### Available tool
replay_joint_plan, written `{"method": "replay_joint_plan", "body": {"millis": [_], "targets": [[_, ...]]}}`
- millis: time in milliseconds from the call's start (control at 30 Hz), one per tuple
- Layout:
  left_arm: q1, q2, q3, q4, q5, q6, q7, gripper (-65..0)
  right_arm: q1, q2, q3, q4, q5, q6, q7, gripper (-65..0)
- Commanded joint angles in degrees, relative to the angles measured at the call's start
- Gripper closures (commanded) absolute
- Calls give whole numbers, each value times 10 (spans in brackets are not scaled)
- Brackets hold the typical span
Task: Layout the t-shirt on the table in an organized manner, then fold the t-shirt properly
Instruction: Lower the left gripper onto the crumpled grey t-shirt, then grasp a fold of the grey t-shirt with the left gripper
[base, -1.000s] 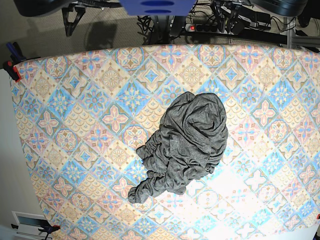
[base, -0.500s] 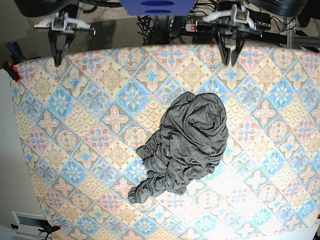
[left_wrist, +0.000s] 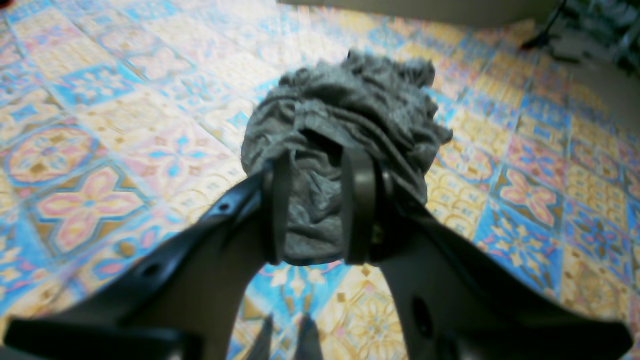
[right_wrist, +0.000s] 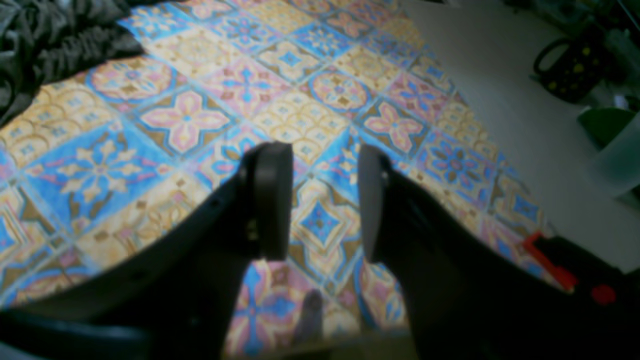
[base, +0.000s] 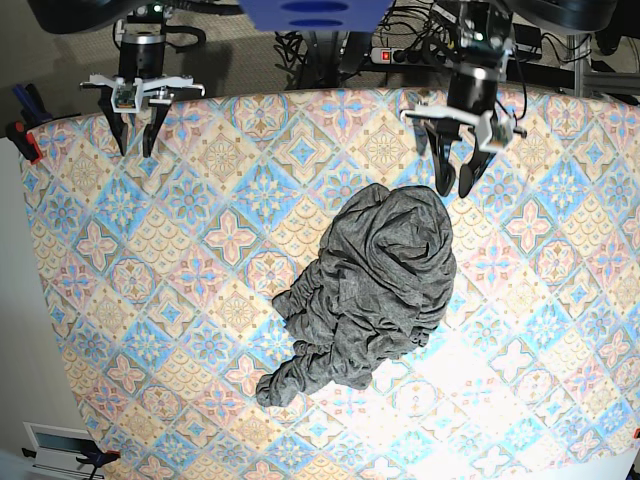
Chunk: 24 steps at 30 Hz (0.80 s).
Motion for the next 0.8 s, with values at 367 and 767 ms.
{"method": "replay_joint_plan", "body": {"millis": [367,767], "targets": [[-184,-29,-9,10,-4,-4,317,-183,83,3,9,10,1,110,-143,-230],[-306,-27,-8,-41,-2,-87,456,-253,150,3,4,10,1,111,-238,-281]]}}
